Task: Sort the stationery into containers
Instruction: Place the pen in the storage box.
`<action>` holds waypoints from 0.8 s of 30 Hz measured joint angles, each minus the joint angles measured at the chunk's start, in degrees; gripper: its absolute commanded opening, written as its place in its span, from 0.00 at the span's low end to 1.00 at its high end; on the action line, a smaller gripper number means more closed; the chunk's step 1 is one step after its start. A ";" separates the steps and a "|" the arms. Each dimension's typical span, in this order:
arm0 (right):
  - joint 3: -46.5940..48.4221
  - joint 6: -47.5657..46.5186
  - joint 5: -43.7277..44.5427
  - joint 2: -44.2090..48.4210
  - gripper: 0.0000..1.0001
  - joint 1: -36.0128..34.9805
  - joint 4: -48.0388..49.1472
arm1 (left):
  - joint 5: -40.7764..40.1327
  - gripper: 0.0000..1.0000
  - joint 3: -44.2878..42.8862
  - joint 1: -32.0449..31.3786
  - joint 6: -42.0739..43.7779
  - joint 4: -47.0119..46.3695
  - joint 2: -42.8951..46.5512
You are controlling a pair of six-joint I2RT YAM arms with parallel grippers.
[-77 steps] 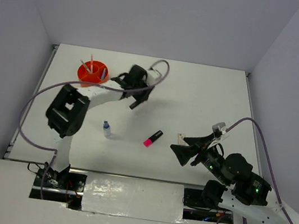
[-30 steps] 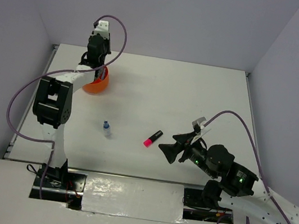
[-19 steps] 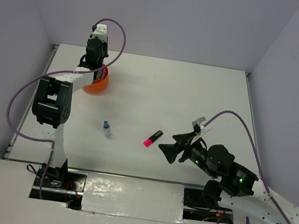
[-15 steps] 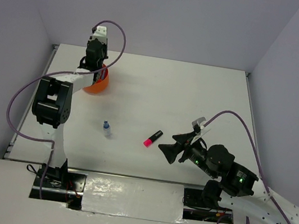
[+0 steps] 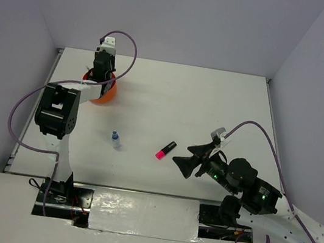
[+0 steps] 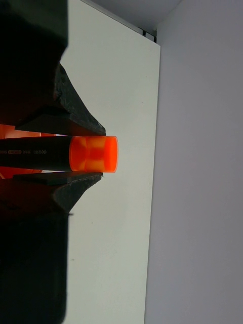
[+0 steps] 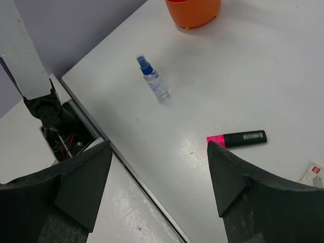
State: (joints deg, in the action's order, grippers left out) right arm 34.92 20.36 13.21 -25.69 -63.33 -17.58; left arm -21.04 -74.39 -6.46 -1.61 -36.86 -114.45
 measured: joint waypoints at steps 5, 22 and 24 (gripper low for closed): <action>0.00 0.17 0.00 0.48 0.83 0.00 0.00 | 0.02 0.23 1.42 0.02 -0.13 -0.90 0.11; 0.00 0.39 0.09 1.31 0.83 0.00 0.00 | 0.37 0.41 4.44 0.07 -0.22 -2.62 1.95; 0.00 0.39 0.09 1.31 0.83 0.00 0.02 | 0.50 0.43 4.44 0.07 -0.26 -2.58 2.19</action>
State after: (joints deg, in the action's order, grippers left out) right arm 34.92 20.75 13.30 -24.38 -63.33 -17.56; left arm -20.53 -69.95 -6.39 -1.87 -39.44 -112.27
